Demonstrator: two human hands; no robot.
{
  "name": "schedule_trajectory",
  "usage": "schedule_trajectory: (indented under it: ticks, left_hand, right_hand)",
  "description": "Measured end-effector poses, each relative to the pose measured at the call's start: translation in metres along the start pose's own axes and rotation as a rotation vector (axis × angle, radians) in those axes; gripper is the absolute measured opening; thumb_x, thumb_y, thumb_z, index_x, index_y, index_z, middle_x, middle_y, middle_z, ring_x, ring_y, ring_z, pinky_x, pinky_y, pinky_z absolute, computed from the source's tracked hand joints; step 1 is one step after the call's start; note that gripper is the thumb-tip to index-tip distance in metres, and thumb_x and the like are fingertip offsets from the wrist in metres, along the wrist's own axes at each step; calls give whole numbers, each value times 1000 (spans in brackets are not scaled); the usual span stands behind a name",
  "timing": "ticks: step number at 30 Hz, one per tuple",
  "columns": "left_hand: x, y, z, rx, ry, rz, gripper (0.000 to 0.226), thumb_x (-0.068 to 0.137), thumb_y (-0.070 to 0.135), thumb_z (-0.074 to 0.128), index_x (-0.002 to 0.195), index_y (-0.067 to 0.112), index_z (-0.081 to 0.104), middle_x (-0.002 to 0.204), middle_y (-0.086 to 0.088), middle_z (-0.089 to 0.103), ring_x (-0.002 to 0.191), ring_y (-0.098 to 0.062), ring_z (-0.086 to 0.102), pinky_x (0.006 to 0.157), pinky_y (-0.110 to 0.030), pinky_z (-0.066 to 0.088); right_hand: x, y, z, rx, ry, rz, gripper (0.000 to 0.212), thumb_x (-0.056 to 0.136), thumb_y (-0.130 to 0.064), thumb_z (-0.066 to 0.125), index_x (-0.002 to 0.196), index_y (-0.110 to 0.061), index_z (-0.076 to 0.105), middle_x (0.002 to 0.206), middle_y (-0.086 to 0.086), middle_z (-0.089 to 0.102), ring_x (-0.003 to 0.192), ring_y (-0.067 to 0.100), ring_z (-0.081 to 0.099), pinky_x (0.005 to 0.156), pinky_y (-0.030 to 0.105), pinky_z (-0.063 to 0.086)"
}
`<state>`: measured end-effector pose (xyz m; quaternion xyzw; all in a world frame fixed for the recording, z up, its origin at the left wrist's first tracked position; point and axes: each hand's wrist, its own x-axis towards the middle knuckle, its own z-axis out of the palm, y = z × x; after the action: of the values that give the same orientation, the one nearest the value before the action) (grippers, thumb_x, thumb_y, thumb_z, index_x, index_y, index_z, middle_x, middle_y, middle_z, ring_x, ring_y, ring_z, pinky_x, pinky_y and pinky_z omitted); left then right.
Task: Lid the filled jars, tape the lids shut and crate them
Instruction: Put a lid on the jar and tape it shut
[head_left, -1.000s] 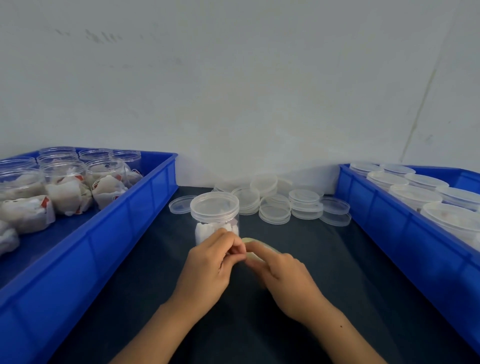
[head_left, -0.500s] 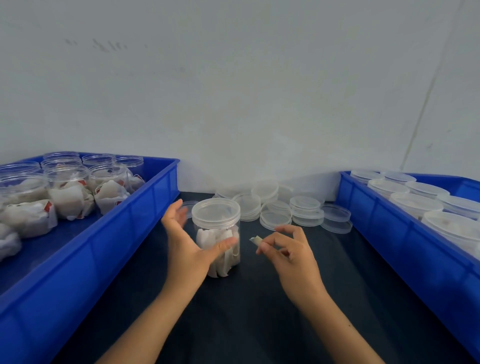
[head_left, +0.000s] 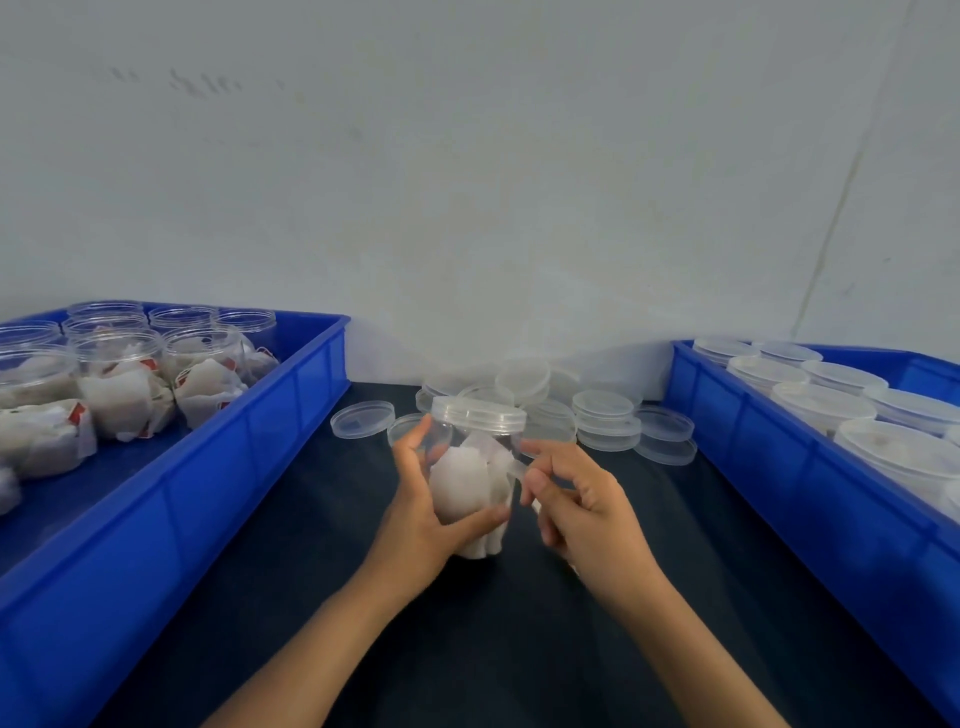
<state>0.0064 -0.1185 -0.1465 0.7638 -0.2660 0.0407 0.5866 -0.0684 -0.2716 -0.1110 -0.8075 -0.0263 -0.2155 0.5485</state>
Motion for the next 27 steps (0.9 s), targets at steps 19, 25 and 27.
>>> schedule_trajectory:
  ticks: [19, 25, 27]
  left_hand:
    - [-12, 23, -24, 315, -138, 54, 113, 48, 75, 70, 131, 75, -7, 116, 39, 37, 102, 1, 52, 88, -32, 47]
    - [-14, 25, -24, 322, -136, 48, 112, 48, 75, 69, 131, 75, -7, 115, 33, 43, 102, -3, 56, 89, -36, 50]
    - [-14, 25, -24, 335, -143, 47, 112, 48, 76, 69, 130, 75, -8, 114, 34, 42, 98, 0, 54, 87, -34, 50]
  right_hand:
    - [-1, -8, -20, -275, 7, -29, 23, 93, -26, 59, 70, -27, 59, 107, -16, 59, 63, -8, 50, 58, 11, 37]
    - [-2, -9, -17, -210, 26, 18, 30, 93, -27, 59, 63, -24, 59, 105, -13, 62, 61, -2, 48, 61, 18, 36]
    - [-2, -9, -16, -214, 32, 29, 31, 92, -27, 60, 62, -25, 59, 103, -11, 63, 62, 1, 46, 63, 20, 36]
